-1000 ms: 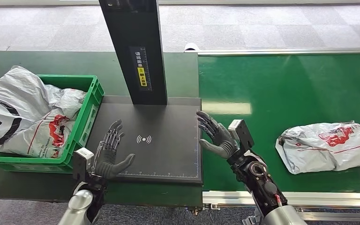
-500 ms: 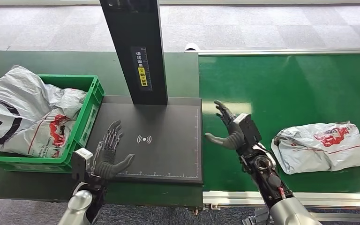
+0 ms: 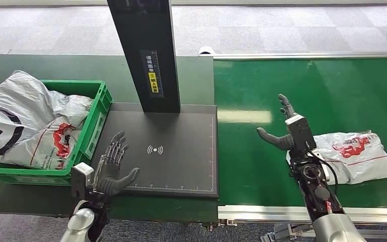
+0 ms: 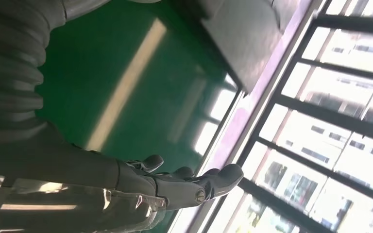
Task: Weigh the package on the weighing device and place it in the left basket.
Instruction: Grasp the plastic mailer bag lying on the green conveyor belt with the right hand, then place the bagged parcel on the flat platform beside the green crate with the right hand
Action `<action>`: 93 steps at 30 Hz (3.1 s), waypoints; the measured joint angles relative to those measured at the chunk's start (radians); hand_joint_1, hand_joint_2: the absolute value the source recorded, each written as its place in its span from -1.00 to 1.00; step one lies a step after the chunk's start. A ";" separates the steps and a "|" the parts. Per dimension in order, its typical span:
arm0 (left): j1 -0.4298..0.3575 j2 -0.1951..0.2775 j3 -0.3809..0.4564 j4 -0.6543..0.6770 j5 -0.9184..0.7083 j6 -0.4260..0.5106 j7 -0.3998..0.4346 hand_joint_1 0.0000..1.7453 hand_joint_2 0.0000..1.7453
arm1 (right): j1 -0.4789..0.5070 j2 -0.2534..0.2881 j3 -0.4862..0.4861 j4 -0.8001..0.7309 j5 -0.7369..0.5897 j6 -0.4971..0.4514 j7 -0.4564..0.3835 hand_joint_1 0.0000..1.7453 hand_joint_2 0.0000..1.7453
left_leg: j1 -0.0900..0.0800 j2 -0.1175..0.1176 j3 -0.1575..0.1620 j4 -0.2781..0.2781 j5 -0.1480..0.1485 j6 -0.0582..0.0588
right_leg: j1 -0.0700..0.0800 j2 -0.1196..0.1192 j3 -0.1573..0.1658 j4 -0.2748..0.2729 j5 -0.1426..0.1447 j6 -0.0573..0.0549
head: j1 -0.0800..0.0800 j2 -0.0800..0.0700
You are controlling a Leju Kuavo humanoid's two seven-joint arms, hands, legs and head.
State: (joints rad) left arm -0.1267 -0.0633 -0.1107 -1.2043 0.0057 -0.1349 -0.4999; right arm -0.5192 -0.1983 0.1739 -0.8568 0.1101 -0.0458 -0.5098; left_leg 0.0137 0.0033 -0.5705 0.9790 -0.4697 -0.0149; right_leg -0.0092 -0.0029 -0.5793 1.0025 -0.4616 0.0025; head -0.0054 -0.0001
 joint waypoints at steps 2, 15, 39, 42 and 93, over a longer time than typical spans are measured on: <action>0.001 0.003 0.003 -0.003 0.000 0.000 -0.001 -1.00 1.00 | 0.008 -0.021 -0.046 -0.016 0.050 -0.060 0.017 -1.00 1.00 | -0.001 -0.001 0.000 0.000 0.000 0.000 | -0.001 -0.001 0.000 0.000 0.000 0.000 | 0.000 0.000; 0.041 -0.018 0.033 -0.078 -0.043 0.012 0.053 -1.00 1.00 | -0.034 -0.071 -0.289 0.107 0.773 -0.325 0.515 -1.00 1.00 | -0.001 0.001 0.000 0.000 -0.001 0.001 | -0.001 0.000 0.000 0.000 0.000 0.000 | 0.000 0.000; 0.052 -0.060 0.080 -0.116 -0.099 0.021 0.096 -1.00 1.00 | -0.175 -0.008 -0.337 0.416 0.993 0.200 0.555 -0.12 1.00 | -0.001 0.002 0.000 0.000 0.000 0.001 | -0.001 0.001 0.000 0.000 0.000 0.000 | 0.000 0.000; 0.040 -0.063 0.087 -0.114 -0.100 0.026 0.099 -1.00 1.00 | -0.191 0.010 -0.315 0.424 1.006 0.228 0.513 0.94 1.00 | -0.001 0.001 0.000 0.000 0.000 0.001 | -0.001 0.001 0.000 0.000 0.000 0.000 | 0.000 0.000; 0.105 -0.068 0.145 -0.281 0.044 0.207 -0.096 -1.00 1.00 | 0.007 0.136 -0.105 -0.259 0.680 -0.191 0.026 1.00 1.00 | 0.000 0.001 -0.001 0.000 -0.001 0.001 | 0.000 0.001 -0.001 0.000 -0.001 0.000 | 0.000 0.000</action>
State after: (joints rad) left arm -0.0219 -0.1308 0.0341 -1.4851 0.0497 0.0724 -0.5957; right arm -0.5122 -0.0627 0.0687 -1.1158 0.7897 -0.2367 -0.4834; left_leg 0.0133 0.0042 -0.5714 0.9786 -0.4703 -0.0143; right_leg -0.0095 -0.0024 -0.5803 1.0026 -0.4622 0.0029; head -0.0054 -0.0001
